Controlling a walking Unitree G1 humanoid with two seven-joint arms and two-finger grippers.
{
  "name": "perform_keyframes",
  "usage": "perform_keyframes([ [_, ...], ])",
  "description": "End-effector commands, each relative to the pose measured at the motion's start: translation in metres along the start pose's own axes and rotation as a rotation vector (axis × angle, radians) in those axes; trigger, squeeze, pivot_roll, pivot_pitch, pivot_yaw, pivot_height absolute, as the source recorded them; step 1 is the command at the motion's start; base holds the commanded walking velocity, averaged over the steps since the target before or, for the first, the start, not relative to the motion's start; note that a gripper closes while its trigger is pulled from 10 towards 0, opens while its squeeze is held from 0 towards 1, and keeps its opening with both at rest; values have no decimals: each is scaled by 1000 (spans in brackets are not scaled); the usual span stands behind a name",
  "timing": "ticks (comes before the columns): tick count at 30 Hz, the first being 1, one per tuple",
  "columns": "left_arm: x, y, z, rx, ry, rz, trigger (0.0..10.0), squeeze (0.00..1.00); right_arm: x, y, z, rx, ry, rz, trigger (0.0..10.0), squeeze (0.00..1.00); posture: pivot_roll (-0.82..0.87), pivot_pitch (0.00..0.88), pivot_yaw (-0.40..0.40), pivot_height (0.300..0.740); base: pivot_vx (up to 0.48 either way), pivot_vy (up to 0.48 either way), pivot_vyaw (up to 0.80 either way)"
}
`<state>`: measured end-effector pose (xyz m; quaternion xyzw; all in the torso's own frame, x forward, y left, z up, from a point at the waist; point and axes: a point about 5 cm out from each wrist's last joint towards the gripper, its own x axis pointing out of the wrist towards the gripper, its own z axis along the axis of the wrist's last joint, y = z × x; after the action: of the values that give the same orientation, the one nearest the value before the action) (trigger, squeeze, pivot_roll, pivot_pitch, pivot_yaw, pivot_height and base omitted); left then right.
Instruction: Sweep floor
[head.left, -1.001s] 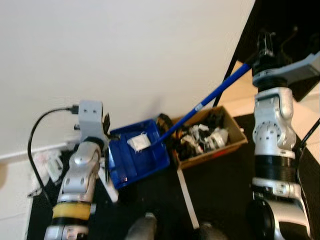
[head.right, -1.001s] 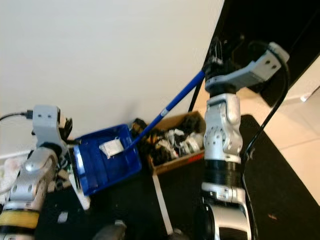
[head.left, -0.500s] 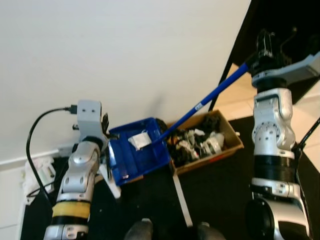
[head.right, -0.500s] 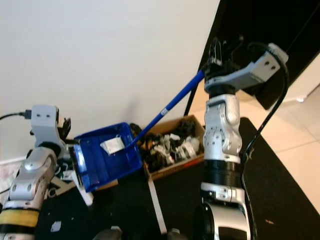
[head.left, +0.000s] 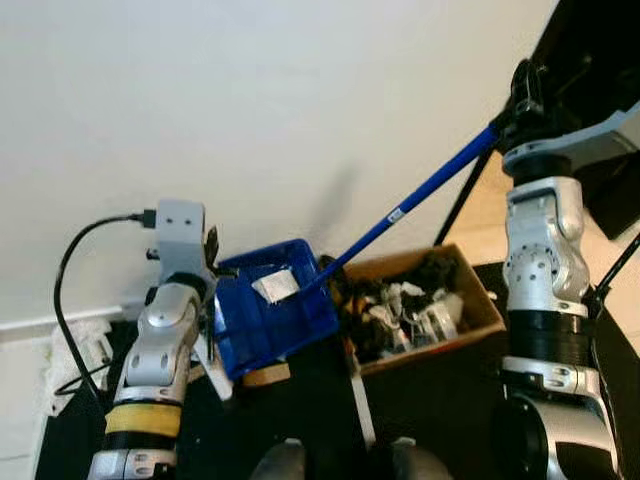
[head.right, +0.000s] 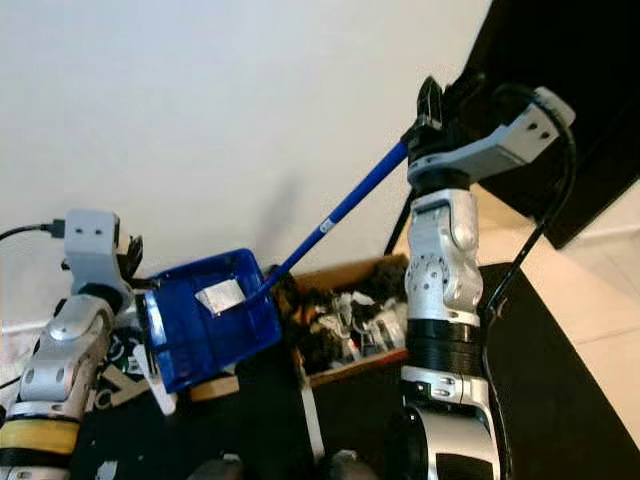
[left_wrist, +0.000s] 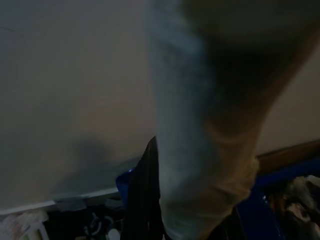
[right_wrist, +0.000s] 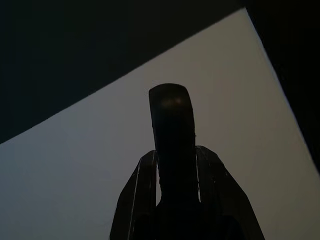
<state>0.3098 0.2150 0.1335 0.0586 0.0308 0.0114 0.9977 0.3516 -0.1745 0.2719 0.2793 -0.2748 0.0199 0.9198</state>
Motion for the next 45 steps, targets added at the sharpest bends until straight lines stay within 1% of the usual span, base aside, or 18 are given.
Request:
perform_keyframes([
  [1, 0, -5, 5, 11, -35, -22, 10000, 0, 1, -3, 9, 22, -44, -14, 10000, 0, 217, 104, -11, 740, 0, -424, 0],
  [13, 0, -6, 4, 9, -33, -23, 10000, 0, 1, -3, 9, 22, -43, -18, 10000, 0, 219, 110, -11, 740, 0, -449, 0],
  [29, 1, -4, 2, -3, -15, -7, 10000, 0, 1, -2, 9, 21, -44, -17, 10000, 0, 217, 108, -11, 740, 0, 0, 0],
  [30, 1, -4, 2, -3, -14, -7, 10000, 0, 1, -2, 10, 9, -47, -12, 10000, 0, 218, 109, -11, 740, 0, 0, 0],
  [32, 1, -5, 2, -10, -15, -7, 10000, 0, 2, 0, 13, -53, -61, 21, 10000, 0, 219, 109, -12, 740, 0, 0, 0],
  [33, 1, -5, 2, -10, -15, -7, 10000, 0, 2, 0, 13, -53, -61, 21, 10000, 0, 219, 109, -12, 740, 0, 0, 0],
  [34, 1, -5, 2, -14, -18, -9, 10000, 0, 3, 1, 14, -75, -67, 37, 10000, 0, 216, 110, -11, 740, 0, 0, 0],
  [35, 1, -6, 2, -25, -22, -15, 10000, 0, 8, 5, 17, -131, -86, 80, 10000, 0, 216, 110, -9, 740, 0, 0, 0],
  [37, 1, -6, 2, -25, -22, -15, 10000, 0, 8, 5, 17, -131, -86, 80, 10000, 0, 216, 110, -9, 740, 0, 0, 0],
  [38, 1, -7, 2, -27, -23, -18, 10000, 0, 11, 7, 19, -166, -95, 105, 10000, 0, 217, 110, -10, 740, 0, 0, 0],
  [39, 1, -7, 2, -27, -23, -18, 10000, 0, 11, 7, 19, -166, -95, 105, 10000, 0, 217, 110, -10, 740, 0, 0, 0],
  [43, 0, -6, 1, -31, -21, -21, 10000, 0, 19, 17, 22, -329, -120, 206, 10000, 0, 223, 109, -15, 740, 0, 0, 0],
  [44, 0, -6, 1, -31, -21, -21, 10000, 0, 19, 17, 22, -329, -120, 206, 10000, 0, 223, 109, -15, 740, 0, 0, 0],
  [45, -1, -5, 0, -33, -20, -19, 10000, 0, 21, 19, 23, -357, -129, 226, 10000, 0, 224, 109, -18, 740, 0, 0, 0],
])
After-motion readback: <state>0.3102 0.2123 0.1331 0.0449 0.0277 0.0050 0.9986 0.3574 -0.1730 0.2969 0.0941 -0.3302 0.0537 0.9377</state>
